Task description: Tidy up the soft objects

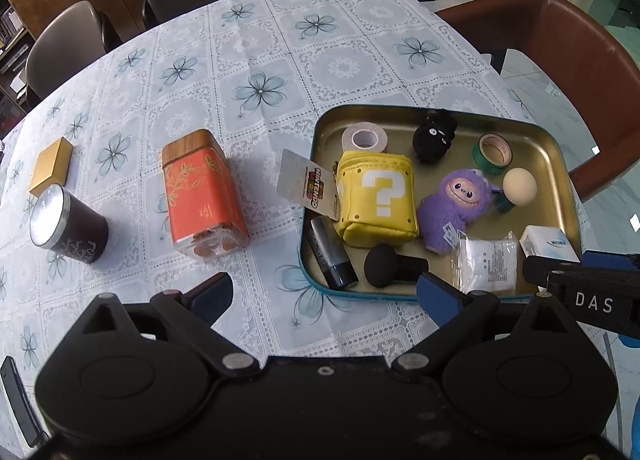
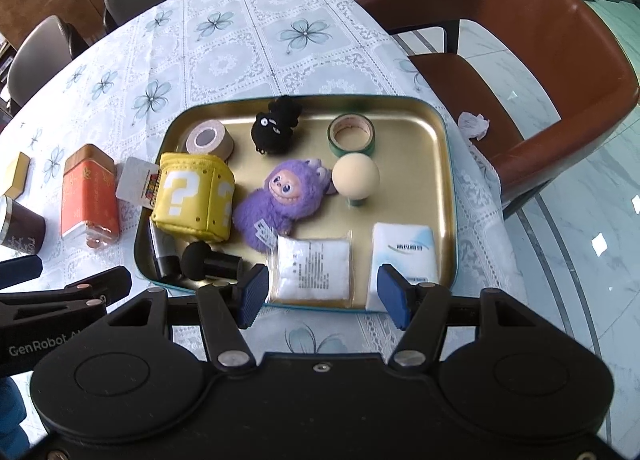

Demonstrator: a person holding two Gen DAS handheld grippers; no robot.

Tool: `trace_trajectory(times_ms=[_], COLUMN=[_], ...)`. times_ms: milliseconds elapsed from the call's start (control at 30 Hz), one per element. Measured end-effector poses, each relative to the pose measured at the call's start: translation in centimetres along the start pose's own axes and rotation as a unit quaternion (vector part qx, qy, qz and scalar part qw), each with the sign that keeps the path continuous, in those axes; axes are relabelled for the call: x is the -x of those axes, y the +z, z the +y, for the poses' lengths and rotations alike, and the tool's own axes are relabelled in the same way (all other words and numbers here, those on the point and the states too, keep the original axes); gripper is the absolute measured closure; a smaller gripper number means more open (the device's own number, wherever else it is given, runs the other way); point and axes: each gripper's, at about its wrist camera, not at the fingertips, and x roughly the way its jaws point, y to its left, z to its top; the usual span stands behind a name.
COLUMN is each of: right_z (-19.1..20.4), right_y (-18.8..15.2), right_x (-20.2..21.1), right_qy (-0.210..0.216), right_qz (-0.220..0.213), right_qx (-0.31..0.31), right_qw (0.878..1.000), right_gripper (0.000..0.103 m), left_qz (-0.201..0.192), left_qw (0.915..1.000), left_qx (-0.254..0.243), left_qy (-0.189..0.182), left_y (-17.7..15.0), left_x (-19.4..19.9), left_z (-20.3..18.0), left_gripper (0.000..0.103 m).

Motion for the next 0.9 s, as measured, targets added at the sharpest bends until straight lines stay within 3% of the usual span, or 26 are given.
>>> trace_trajectory(times_ms=[900], right_z=[0.09], right_y=[-0.46], right_x=[0.36], right_qy=[0.001], right_qz=[-0.004], right_qx=[0.007], right_qw=[1.0], right_gripper=[0.044], left_qz=[0.019], left_qw=[0.9994], left_qx=[0.029], left_qy=[0.008], left_y=[-1.01], left_x=[-0.5], left_z=[-0.1], left_gripper=[0.004])
